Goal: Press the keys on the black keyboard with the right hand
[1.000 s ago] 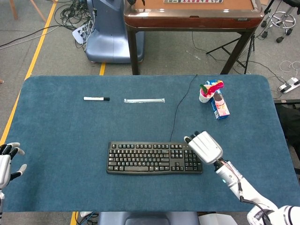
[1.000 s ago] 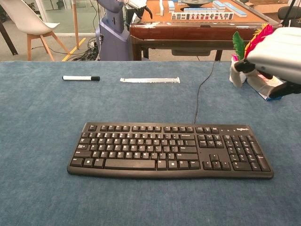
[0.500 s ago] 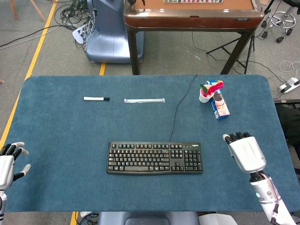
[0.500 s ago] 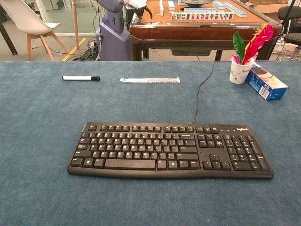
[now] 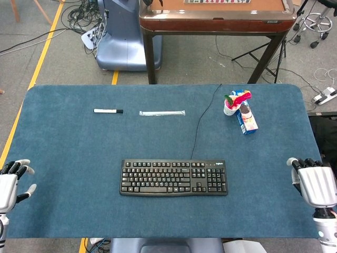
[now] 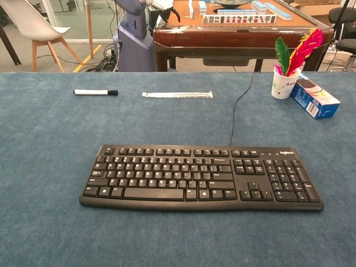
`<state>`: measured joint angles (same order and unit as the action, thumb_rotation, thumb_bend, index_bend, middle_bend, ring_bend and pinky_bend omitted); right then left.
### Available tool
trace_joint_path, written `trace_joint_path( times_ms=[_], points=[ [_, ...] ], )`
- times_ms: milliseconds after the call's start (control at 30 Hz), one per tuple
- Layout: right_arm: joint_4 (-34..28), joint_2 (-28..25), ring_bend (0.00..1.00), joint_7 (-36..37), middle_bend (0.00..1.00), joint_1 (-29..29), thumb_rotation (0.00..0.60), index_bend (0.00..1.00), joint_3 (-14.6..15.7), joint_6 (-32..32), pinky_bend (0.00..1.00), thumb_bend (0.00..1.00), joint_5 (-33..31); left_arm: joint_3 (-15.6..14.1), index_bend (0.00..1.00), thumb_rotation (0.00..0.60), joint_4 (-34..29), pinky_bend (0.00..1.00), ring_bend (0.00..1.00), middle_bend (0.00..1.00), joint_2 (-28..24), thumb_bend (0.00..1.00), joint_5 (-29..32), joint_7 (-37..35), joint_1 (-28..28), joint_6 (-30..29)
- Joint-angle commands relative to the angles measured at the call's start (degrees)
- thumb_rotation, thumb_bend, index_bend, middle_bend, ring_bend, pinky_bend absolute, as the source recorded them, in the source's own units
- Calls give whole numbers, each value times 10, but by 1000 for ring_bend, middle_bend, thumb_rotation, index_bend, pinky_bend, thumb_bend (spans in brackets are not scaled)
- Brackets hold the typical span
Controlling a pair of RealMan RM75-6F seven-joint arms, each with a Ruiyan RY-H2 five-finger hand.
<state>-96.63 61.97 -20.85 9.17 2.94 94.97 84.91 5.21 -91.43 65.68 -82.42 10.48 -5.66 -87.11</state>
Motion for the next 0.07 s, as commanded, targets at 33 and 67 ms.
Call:
trace_joint_path(
  times_ms=[33,67],
  points=[
    [14,1,516,19,586,-11,600,476,-7,-3,653,690,-6,0,484,600,1,455,260,316,1,178,1,0,-2,3],
    [14,0,516,21,586,-12,600,476,-8,-5,653,691,-6,0,484,600,2,455,260,316,2,178,1,1,-2,4]
  ],
)
